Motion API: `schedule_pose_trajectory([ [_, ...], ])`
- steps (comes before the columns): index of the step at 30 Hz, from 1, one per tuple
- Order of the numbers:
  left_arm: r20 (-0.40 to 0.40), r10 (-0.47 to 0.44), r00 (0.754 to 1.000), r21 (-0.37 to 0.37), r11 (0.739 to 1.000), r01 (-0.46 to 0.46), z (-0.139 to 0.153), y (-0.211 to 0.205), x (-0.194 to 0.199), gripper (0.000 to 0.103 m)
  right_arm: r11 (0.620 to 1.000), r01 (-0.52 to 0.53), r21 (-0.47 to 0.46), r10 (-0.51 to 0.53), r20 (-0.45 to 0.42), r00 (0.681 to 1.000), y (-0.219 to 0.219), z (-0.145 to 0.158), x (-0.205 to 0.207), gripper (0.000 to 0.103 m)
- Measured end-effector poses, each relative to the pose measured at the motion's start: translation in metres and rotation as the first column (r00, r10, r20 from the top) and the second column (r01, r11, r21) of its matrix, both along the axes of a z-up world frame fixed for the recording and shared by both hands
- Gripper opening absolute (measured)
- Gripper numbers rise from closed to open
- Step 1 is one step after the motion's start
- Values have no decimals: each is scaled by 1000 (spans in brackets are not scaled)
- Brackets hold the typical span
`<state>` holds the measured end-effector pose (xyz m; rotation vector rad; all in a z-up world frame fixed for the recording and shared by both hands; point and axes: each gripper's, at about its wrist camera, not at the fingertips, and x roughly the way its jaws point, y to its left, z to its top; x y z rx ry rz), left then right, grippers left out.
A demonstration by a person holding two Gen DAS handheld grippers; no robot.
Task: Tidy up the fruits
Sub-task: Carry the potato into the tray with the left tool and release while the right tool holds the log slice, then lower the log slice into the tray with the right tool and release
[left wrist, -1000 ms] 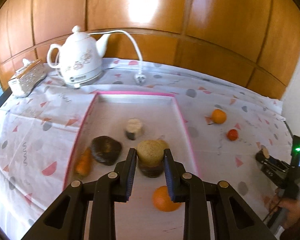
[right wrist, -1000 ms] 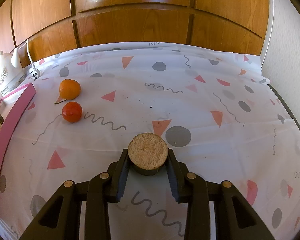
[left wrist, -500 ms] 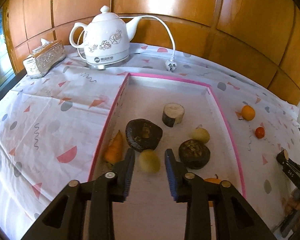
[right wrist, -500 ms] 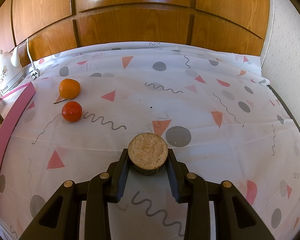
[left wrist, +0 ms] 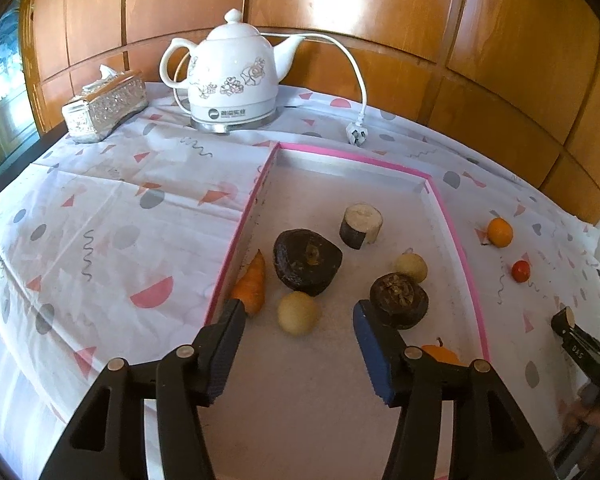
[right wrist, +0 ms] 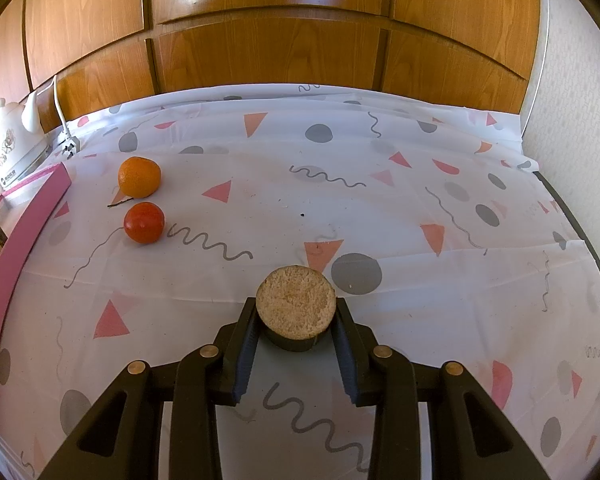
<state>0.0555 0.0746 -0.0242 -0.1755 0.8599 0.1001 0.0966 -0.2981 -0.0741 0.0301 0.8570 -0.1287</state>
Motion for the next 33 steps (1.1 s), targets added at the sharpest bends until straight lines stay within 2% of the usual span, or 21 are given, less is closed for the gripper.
schedule_pose_trajectory([
  [3,15,3,1000,8,1000,-3,4,2,-3,61,1000,-8,-12,7,-15,1000,3,3,1,36],
  [5,26,16,1000,9,1000,-16,7,4,-5,66,999,-28,35,29,-23,999,7,8,1,36],
  [7,33,20,999,2,1000,-20,9,6,-6,66,996,-58,64,59,-7,998,16,15,-1,36],
  [9,35,24,999,-4,1000,-24,10,8,-7,67,987,-133,95,132,22,991,36,28,-1,36],
  [11,37,28,999,-4,1000,-28,11,9,-8,69,972,-204,114,200,38,979,56,37,1,36],
  [15,36,35,999,11,999,-36,13,11,-11,71,922,-358,149,352,64,934,106,56,13,36],
  [19,41,49,998,11,999,-50,15,16,-14,71,872,-458,171,454,65,889,154,65,28,36],
  [24,60,52,997,25,998,-54,18,19,-18,71,850,-500,164,500,42,865,201,62,46,36],
  [27,57,52,997,10,999,-53,17,21,-20,71,844,-507,176,514,6,858,221,56,54,36],
  [33,48,57,997,1,998,-57,16,23,-19,71,826,-527,197,538,-2,843,233,53,49,40],
])
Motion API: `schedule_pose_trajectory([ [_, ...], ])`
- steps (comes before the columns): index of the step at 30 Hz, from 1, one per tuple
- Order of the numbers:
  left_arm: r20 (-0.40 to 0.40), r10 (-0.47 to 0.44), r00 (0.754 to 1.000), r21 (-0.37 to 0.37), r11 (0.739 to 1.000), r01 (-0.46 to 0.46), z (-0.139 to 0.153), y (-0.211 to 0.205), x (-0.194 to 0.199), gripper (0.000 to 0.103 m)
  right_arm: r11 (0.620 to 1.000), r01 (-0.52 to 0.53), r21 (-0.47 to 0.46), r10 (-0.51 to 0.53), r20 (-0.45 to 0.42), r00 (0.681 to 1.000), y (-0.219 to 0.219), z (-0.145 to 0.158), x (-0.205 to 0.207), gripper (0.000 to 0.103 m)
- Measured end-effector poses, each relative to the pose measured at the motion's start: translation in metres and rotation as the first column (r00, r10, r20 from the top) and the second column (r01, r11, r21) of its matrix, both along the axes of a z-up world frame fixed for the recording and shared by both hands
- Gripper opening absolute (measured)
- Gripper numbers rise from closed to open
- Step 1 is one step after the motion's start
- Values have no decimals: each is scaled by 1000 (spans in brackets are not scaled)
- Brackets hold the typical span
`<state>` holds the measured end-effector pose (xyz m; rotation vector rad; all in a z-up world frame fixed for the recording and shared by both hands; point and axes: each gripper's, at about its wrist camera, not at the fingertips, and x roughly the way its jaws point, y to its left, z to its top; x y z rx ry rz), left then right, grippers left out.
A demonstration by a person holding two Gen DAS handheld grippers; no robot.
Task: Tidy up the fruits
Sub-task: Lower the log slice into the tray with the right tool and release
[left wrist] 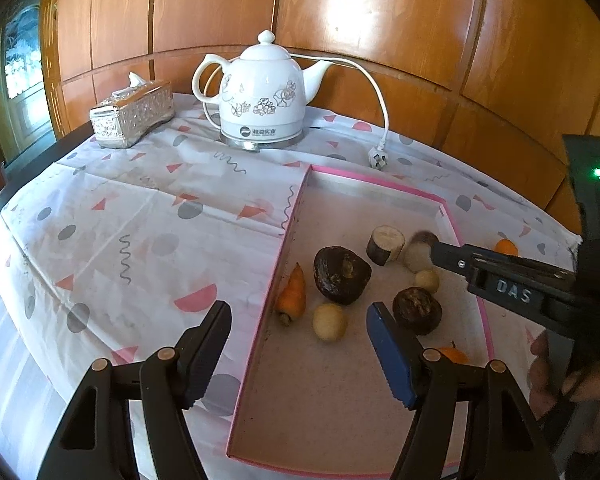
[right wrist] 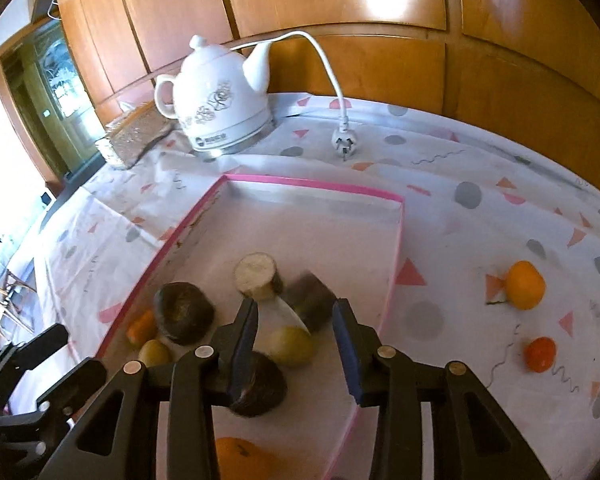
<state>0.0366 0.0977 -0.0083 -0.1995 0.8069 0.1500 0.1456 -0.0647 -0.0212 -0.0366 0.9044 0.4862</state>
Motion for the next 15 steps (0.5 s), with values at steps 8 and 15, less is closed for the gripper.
schedule_pose_trajectory([
  [8,-1,-16,1000,-2,1000,16,0,-7,0,71,997,69,26,-70,50,996,-32,8,-24,40],
  [15,4,-48,999,1,999,48,2,-19,-1,71,984,178,21,-179,84,980,-82,6,-47,40],
])
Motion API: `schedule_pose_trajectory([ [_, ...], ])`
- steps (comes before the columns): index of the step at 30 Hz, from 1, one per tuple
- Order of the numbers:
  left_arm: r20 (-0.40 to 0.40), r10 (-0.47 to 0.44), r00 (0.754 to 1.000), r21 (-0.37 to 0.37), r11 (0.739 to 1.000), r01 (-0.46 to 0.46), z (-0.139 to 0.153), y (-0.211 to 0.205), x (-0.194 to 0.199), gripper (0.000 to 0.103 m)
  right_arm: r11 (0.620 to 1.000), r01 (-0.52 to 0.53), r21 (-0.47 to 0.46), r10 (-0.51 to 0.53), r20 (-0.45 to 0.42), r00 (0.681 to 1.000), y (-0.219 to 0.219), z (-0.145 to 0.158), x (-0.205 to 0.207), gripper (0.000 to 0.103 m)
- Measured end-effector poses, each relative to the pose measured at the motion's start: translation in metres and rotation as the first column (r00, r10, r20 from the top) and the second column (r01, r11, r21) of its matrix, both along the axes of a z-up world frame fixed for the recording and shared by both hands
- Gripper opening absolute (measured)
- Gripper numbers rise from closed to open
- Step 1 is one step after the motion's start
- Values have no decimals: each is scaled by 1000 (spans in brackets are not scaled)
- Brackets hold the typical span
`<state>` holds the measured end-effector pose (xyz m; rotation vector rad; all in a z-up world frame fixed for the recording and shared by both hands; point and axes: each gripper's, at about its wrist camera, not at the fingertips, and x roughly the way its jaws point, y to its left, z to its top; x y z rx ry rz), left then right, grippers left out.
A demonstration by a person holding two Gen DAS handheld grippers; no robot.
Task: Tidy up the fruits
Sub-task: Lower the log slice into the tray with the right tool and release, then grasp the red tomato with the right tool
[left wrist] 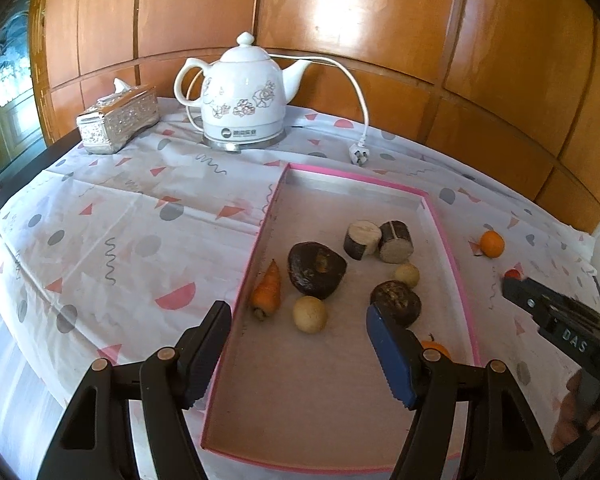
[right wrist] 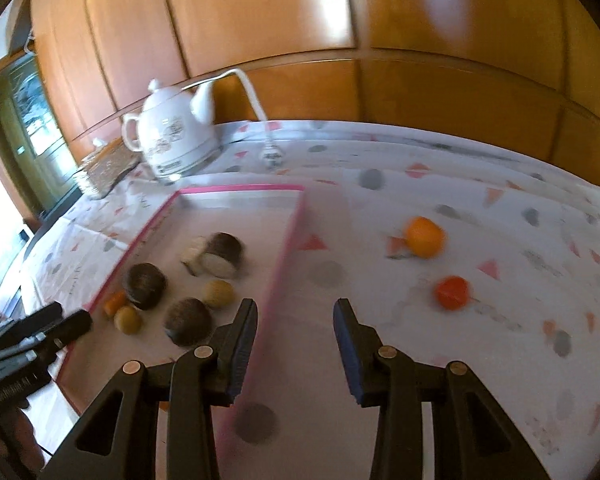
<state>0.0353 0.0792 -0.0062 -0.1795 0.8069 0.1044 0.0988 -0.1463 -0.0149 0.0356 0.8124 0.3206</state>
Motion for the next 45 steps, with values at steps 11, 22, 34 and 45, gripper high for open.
schedule_pose_trajectory([
  [11,-11,-52,999,-2,999,52,-3,-18,1,71,964,261,-59,-264,-58,963,-101,-34,-14,54],
  [22,-16,-92,996,13,996,92,-2,-31,5,71,970,240,-44,-243,-74,967,-93,-36,36,54],
  [34,-12,-118,993,17,993,118,-1,-38,6,71,965,213,-154,-228,-82,970,-75,-51,70,31],
  [45,-2,-189,982,18,982,189,8,-63,16,71,929,307,-206,-322,-46,946,-137,-51,24,31],
])
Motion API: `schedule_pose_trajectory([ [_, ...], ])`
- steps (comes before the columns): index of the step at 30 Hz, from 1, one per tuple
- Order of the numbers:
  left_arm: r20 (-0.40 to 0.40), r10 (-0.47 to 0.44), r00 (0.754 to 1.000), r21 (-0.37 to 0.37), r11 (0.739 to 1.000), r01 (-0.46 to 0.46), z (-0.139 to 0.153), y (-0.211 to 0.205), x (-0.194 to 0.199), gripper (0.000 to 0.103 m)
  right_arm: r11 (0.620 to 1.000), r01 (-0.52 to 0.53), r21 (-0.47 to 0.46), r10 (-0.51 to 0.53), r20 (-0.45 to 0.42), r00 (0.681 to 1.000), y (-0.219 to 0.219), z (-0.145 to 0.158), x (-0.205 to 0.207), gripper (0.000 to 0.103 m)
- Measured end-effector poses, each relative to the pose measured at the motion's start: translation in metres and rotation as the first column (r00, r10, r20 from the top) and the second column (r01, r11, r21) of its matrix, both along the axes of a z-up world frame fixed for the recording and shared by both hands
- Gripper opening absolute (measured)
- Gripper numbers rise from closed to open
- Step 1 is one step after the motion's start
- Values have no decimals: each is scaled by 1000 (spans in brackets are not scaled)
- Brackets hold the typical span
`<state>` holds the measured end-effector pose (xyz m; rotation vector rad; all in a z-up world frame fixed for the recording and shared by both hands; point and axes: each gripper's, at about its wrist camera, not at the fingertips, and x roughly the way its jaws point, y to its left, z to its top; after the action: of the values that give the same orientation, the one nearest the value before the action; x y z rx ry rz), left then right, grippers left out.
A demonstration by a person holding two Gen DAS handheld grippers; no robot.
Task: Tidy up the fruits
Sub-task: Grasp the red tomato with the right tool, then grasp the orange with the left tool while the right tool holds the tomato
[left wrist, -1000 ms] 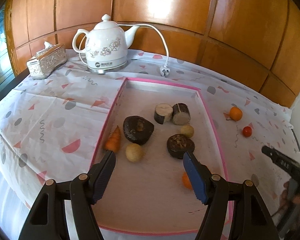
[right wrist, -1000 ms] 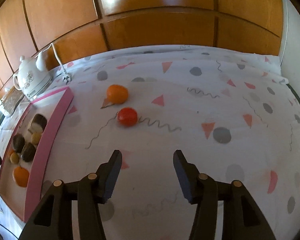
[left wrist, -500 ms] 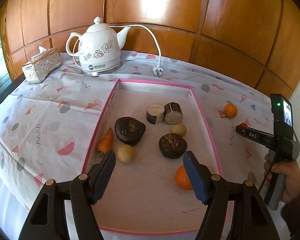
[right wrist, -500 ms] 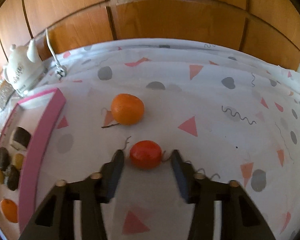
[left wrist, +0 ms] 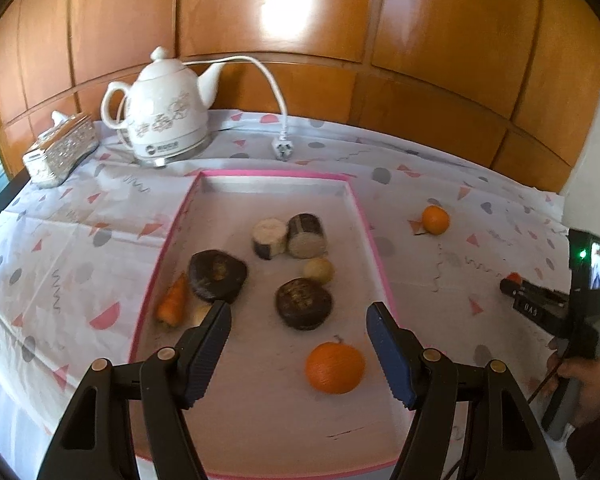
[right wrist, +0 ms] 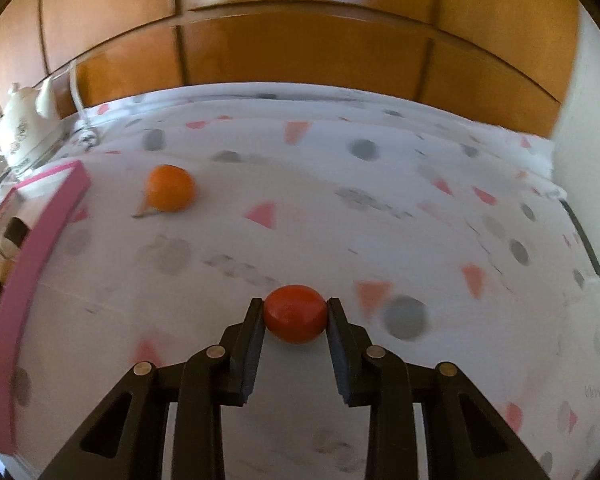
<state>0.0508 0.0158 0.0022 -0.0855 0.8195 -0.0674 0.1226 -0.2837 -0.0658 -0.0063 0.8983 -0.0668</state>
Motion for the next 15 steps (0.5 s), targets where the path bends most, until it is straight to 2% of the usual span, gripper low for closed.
schedule_pose_trajectory([
  [3,-1,-31,1000,-7,999,31,4,-12,4,71,999,21,46,-22,11,1000,-13,-4,-6,31],
  [15,-27,-148,989,-9,989,147,9,-63,24,71,997,30,75,-32,37,999,-16,-7,-8,31],
])
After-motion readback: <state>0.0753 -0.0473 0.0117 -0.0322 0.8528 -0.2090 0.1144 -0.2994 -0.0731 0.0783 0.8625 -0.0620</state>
